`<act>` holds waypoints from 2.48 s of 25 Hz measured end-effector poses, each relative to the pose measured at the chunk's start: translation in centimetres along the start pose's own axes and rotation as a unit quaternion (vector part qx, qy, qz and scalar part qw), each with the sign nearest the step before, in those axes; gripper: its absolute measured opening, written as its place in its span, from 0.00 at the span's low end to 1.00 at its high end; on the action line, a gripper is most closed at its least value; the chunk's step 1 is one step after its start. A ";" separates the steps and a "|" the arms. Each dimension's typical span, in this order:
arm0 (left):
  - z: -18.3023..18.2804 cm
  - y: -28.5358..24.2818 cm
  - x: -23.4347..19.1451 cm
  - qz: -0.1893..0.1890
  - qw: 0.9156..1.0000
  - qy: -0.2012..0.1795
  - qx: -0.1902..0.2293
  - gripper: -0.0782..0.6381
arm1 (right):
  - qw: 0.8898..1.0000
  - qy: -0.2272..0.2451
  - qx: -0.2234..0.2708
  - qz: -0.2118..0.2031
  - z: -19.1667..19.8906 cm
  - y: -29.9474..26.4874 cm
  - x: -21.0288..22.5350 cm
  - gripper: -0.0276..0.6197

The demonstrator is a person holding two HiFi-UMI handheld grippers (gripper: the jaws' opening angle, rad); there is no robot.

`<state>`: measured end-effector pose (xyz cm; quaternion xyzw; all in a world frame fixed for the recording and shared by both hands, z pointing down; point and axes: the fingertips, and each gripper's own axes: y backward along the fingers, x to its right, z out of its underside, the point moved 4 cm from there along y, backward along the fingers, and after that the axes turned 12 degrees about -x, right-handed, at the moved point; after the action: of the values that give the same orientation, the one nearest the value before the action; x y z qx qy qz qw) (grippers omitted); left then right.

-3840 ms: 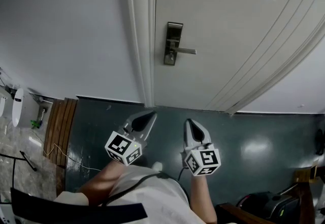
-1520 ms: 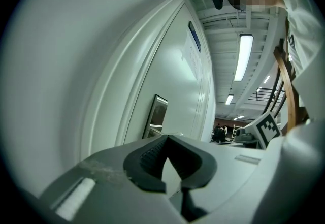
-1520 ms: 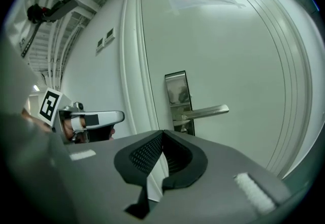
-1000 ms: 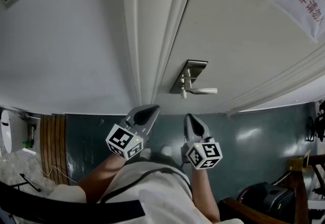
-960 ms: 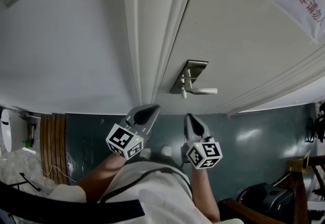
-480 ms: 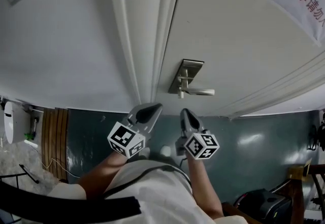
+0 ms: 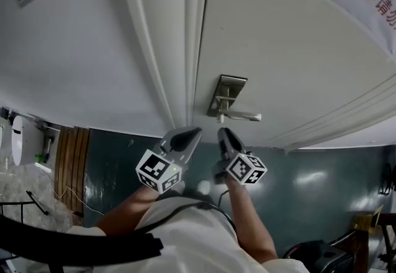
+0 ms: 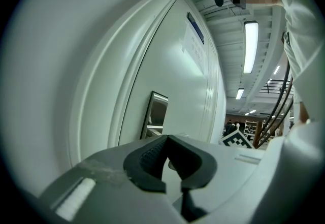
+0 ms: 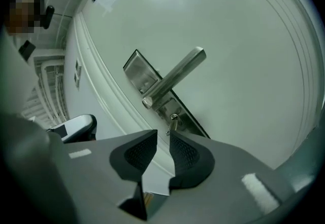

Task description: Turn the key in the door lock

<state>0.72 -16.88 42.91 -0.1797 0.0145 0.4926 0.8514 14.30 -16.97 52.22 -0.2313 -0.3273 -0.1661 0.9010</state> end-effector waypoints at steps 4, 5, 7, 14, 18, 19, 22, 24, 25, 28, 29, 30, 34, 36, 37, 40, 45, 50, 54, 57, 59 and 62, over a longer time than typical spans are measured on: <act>0.1 -0.1 0.0 -0.011 1.000 0.000 -0.004 0.12 | 0.998 -0.045 0.003 -0.033 -0.2 -1.0 0.7 0.23; 0.1 -0.1 0.0 -0.013 1.000 0.001 -0.004 0.12 | 0.997 -0.058 0.005 -0.041 -0.2 -1.2 0.9 0.26; 0.1 0.0 0.0 -0.018 1.000 0.000 -0.004 0.12 | 0.995 -0.083 0.007 -0.058 -0.3 -1.7 1.1 0.30; 0.6 0.1 0.3 -0.027 1.000 -0.001 -0.006 0.12 | 0.985 -0.151 0.011 -0.077 0.2 -2.7 2.5 0.35; 0.8 0.2 0.5 -0.030 1.000 -0.001 -0.005 0.12 | 0.982 -0.172 0.009 -0.075 0.3 -3.2 3.0 0.35; 0.9 0.3 0.6 -0.031 1.000 0.000 -0.005 0.12 | 0.981 -0.179 0.011 -0.075 0.4 -3.3 3.1 0.35; 1.0 0.6 0.6 -0.035 0.999 0.002 -0.004 0.12 | 0.978 -0.186 0.021 -0.089 0.0 -3.6 3.3 0.35; 1.1 0.8 0.6 -0.037 0.999 0.004 -0.003 0.12 | 0.971 -0.178 0.040 -0.155 -0.9 -4.4 1.7 0.34; 1.1 0.9 0.6 -0.039 0.999 0.004 -0.003 0.12 | 0.966 -0.177 0.047 -0.180 -1.3 -4.7 1.1 0.33; 1.2 1.2 0.5 -0.042 0.999 0.006 -0.003 0.12 | 0.968 -0.187 0.048 -0.158 -0.9 -4.8 1.6 0.25; 1.2 1.3 0.4 -0.043 0.999 0.006 -0.002 0.12 | 0.969 -0.188 0.049 -0.151 -0.9 -4.8 1.8 0.24; 1.3 1.5 0.4 -0.044 0.999 0.006 -0.002 0.12 | 0.971 -0.186 0.049 -0.139 -0.8 -4.8 2.1 0.21; 1.5 2.1 0.1 -0.049 0.999 0.009 -0.002 0.12 | 0.977 -0.187 0.042 -0.094 -0.6 -4.6 2.8 0.13; 1.6 2.3 -0.1 -0.050 0.999 0.010 -0.002 0.12 | 0.976 -0.189 0.046 -0.094 -0.6 -4.6 2.7 0.12; 1.7 2.4 -0.1 -0.050 0.999 0.010 -0.002 0.12 | 0.977 -0.188 0.046 -0.086 -0.5 -4.5 2.7 0.11; 1.8 2.7 -0.2 -0.048 0.999 0.011 -0.002 0.12 | 0.982 -0.167 0.048 -0.074 -0.7 -4.5 2.1 0.11; 1.9 3.0 -0.4 -0.041 0.999 0.013 -0.001 0.12 | 0.996 -0.081 0.027 -0.021 -1.1 -4.7 1.3 0.11; 2.0 3.3 -0.3 -0.032 0.999 0.010 -0.001 0.12 | 0.999 -0.009 0.010 0.037 -0.9 -4.7 1.6 0.11; 2.0 3.4 -0.4 -0.026 1.000 0.005 -0.003 0.12 | 0.998 0.021 0.007 0.059 -0.9 -4.7 1.1 0.11; 2.0 3.5 -0.4 -0.022 1.000 0.003 -0.001 0.12 | 0.996 0.041 0.003 0.078 -0.9 -4.7 1.0 0.11; 1.9 3.5 -0.5 -0.020 1.000 0.004 0.000 0.12 | 0.994 0.061 -0.001 0.089 -0.9 -4.8 0.9 0.11; 1.9 3.6 -0.5 -0.016 1.000 0.006 0.001 0.12 | 0.988 0.101 -0.013 0.112 -0.9 -4.8 0.7 0.12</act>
<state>-2.84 -15.11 43.75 -0.1821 0.0168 0.4777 0.8593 13.09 -21.59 53.54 -0.2604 -0.2046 -0.0909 0.9392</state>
